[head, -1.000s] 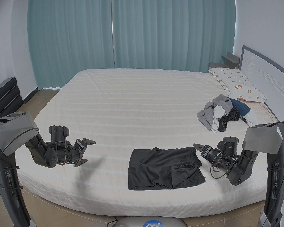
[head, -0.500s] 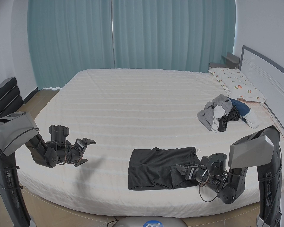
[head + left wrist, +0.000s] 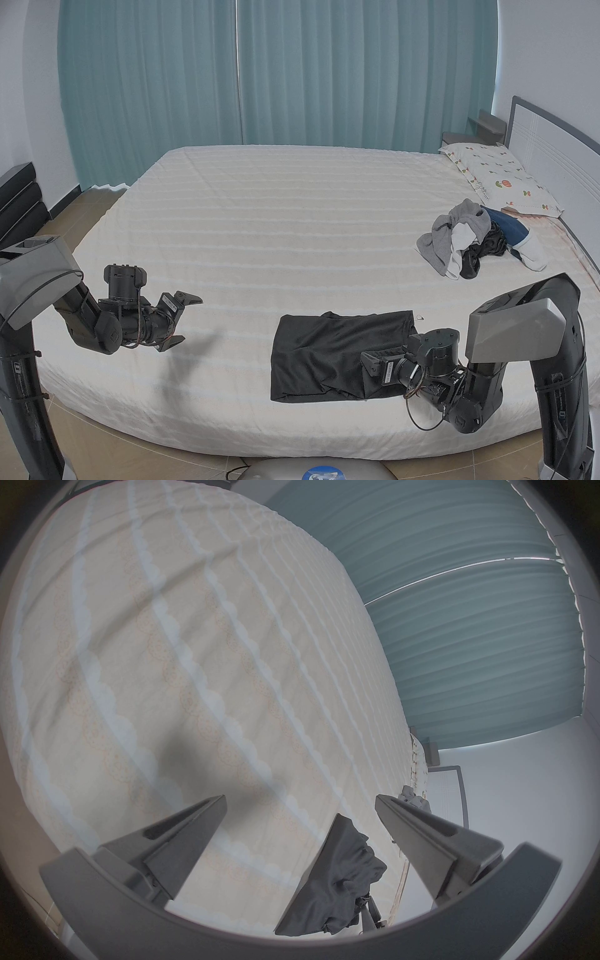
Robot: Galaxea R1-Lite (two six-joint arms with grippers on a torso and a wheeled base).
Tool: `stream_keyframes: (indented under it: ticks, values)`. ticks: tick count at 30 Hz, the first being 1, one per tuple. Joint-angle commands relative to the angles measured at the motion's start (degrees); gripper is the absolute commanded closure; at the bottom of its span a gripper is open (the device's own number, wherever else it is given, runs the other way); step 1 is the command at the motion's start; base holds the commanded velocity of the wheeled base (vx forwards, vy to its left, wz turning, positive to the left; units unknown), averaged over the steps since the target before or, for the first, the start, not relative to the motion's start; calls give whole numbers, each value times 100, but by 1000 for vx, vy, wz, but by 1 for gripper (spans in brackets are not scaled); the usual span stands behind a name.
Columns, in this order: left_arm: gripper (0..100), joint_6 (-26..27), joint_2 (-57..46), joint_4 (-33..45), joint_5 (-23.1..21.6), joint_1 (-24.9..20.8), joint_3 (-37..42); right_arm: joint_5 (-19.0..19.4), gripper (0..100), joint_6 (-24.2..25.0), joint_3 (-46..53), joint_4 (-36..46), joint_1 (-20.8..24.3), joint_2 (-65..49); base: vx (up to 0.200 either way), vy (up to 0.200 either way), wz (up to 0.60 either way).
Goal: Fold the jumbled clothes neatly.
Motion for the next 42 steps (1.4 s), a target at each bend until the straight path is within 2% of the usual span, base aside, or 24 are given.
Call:
stream_keyframes:
  ticks: [1,4,11,17,20,23,25,30,38,42]
  values:
    - [0,-2,9,-1,2,-1,8,-246,0,-160,-18,-6,0,250,0,0,0]
    - [0,-2,9,-1,2,-1,8,-421,0,-309,69,-6,-44,188,0,0,0]
    - [0,-2,9,-1,2,-1,8,-474,0,-511,412,-68,-185,13,0,0,0]
    - [0,-2,0,-1,2,-1,16,-896,0,-529,579,-15,-352,-145,0,0,0]
    - [0,-2,0,-1,2,-1,8,-949,0,-529,878,3,-369,-356,0,0,0]
    - [0,-2,0,-1,2,-1,16,-931,0,-590,1335,91,-413,-594,0,0,0]
    - [0,-2,0,-1,2,-1,16,-826,0,-731,1801,196,-712,-690,0,0,0]
    - [0,-2,0,-1,2,-1,25,-799,0,-924,2100,29,-1108,-576,0,0,0]
    - [0,-2,0,-1,2,-1,25,-553,0,-924,2126,-120,-1257,-778,0,0,0]
    - [0,-2,0,-1,2,-1,25,-149,0,-872,2126,-305,-1468,-1068,0,0,0]
